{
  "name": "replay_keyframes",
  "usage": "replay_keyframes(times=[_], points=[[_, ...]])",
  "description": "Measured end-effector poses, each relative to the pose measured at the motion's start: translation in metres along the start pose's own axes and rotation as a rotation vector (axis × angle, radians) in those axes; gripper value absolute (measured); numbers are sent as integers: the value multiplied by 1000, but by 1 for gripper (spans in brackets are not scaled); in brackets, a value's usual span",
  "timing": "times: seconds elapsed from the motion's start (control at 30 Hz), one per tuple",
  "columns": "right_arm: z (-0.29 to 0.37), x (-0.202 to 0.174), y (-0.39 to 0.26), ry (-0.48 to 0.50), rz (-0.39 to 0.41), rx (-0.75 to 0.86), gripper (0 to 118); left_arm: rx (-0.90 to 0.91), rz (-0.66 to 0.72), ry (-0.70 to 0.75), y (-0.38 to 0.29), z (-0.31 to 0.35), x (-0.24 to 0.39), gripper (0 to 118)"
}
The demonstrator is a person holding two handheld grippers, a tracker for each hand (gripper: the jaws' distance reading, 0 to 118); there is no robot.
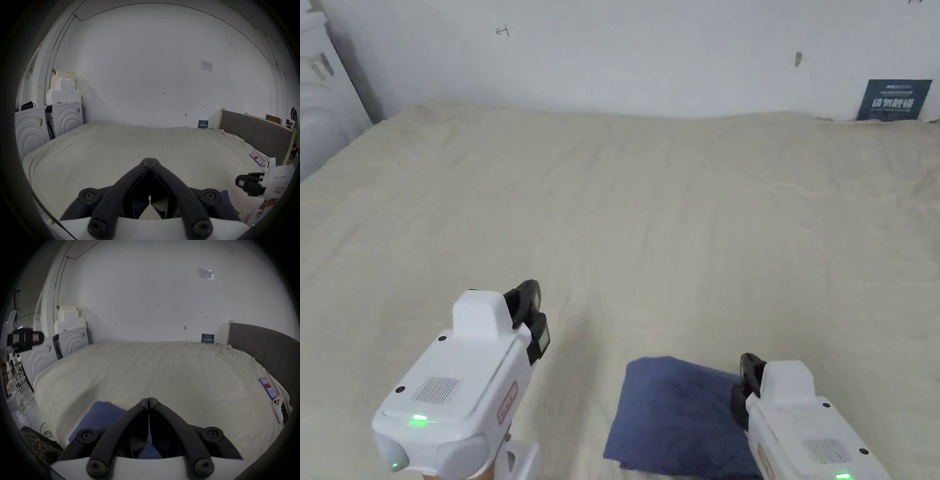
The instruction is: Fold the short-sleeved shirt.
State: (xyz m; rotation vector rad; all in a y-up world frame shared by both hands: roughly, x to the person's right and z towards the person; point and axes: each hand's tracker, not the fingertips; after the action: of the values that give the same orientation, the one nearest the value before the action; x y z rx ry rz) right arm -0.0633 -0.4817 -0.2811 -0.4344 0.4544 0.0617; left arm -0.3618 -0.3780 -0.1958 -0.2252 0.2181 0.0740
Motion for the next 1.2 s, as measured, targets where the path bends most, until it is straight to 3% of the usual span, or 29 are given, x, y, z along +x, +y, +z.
replay_keyframes(times=[0.37, 0.5, 0.6, 0.7, 0.73, 0.8, 0.83, 0.9, 1.07, 1.2], points=[[-41, -10, -55, 36, -81, -138, 0, -151, 55, -48, -40, -15, -3, 0], [-49, -9, -75, 37, -50, -163, 0, -242, 96, -107, -54, -22, 0, 0], [-49, -14, -76, 28, 23, -138, 0, -369, 123, -171, -66, -34, 4, 0], [-50, -14, -77, 32, 42, -131, 0, -506, 146, -240, -78, -49, 11, 9], [-46, -16, -74, 34, 37, -129, 0, -524, 147, -259, -81, -52, 14, 19], [-45, -17, -73, 38, 32, -127, 0, -580, 155, -315, -86, -61, 19, 48], [-45, -18, -72, 39, 32, -126, 0, -615, 162, -336, -88, -67, 22, 73], [-43, -18, -70, 41, 34, -127, 0, -680, 153, -370, -92, -79, 26, 92], [-36, -23, -61, 46, 25, -132, 0, -731, 192, -436, -98, -104, 29, 92], [-38, -18, -63, 51, 21, -136, 0, -822, 214, -490, -104, -124, 32, 87]])
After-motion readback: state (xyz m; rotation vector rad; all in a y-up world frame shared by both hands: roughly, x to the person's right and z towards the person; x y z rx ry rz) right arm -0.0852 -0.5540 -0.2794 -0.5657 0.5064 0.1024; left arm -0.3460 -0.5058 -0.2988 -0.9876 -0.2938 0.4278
